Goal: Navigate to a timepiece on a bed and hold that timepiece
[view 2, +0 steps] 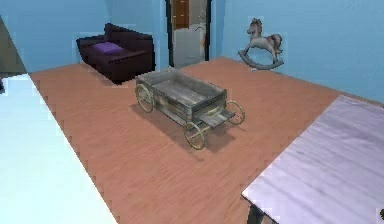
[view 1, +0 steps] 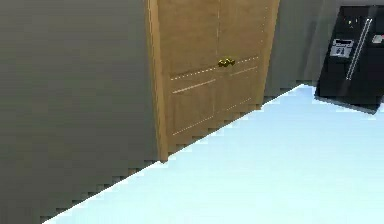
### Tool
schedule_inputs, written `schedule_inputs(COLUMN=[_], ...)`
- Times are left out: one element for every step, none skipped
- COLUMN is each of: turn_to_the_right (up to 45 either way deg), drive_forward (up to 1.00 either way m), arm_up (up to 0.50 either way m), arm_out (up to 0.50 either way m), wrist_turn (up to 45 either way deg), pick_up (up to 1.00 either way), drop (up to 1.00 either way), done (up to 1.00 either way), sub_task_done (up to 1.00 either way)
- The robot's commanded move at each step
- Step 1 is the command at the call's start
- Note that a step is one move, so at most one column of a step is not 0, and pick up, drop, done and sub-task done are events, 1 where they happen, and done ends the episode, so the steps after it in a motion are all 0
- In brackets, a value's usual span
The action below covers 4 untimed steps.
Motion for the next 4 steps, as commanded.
schedule_inputs(turn_to_the_right=[0.0,45.0,15.0,0.0], drive_forward=[0.10,0.00,0.00,1.00], arm_up=[0.00,0.00,0.00,0.00], arm_out=[0.00,0.00,0.00,0.00], wrist_turn=[0.0,0.0,0.0,0.0], pick_up=[0.00,0.00,0.00,0.00], drop=[0.00,0.00,0.00,0.00], done=[0.00,0.00,0.00,0.00], sub_task_done=[0.00,0.00,0.00,0.00])
